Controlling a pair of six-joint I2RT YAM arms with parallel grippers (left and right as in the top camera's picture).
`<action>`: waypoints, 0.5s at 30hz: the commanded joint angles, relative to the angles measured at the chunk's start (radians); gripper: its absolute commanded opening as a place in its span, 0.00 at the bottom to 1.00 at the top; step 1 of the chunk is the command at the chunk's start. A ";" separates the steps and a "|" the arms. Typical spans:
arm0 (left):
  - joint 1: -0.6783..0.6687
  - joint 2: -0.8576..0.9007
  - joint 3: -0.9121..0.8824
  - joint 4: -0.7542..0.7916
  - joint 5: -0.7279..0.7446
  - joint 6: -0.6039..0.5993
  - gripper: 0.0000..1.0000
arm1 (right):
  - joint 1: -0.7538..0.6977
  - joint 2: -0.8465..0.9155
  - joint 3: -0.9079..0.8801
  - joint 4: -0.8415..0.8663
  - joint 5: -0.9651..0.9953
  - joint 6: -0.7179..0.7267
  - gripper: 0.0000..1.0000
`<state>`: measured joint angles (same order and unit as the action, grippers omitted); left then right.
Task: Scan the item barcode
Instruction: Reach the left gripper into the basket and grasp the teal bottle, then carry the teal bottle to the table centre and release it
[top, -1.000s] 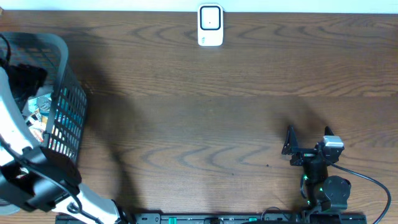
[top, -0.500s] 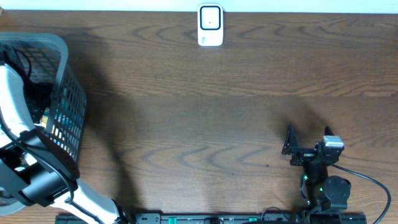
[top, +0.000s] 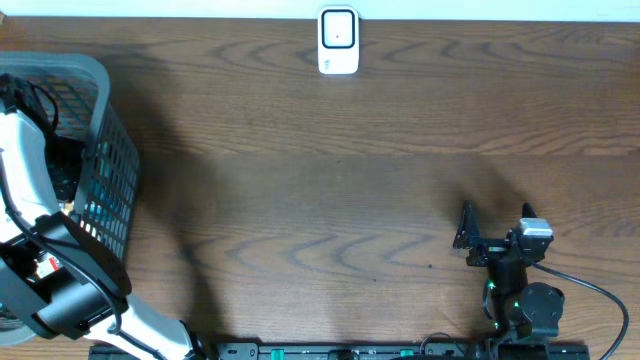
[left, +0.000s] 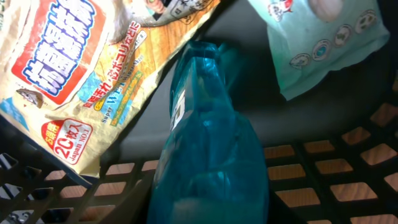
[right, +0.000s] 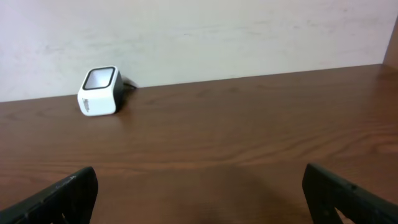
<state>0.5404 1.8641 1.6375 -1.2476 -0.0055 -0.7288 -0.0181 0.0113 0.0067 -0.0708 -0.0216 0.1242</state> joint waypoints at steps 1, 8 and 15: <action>-0.001 -0.074 0.020 0.000 -0.005 0.018 0.30 | 0.020 -0.005 -0.001 -0.004 0.008 -0.009 0.99; -0.001 -0.240 0.095 0.012 -0.005 0.018 0.31 | 0.020 -0.005 -0.001 -0.004 0.008 -0.009 0.99; -0.001 -0.460 0.209 0.055 0.008 0.016 0.31 | 0.019 -0.005 -0.001 -0.004 0.008 -0.010 0.99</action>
<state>0.5404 1.5021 1.7794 -1.2072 -0.0010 -0.7254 -0.0181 0.0113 0.0067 -0.0708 -0.0216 0.1242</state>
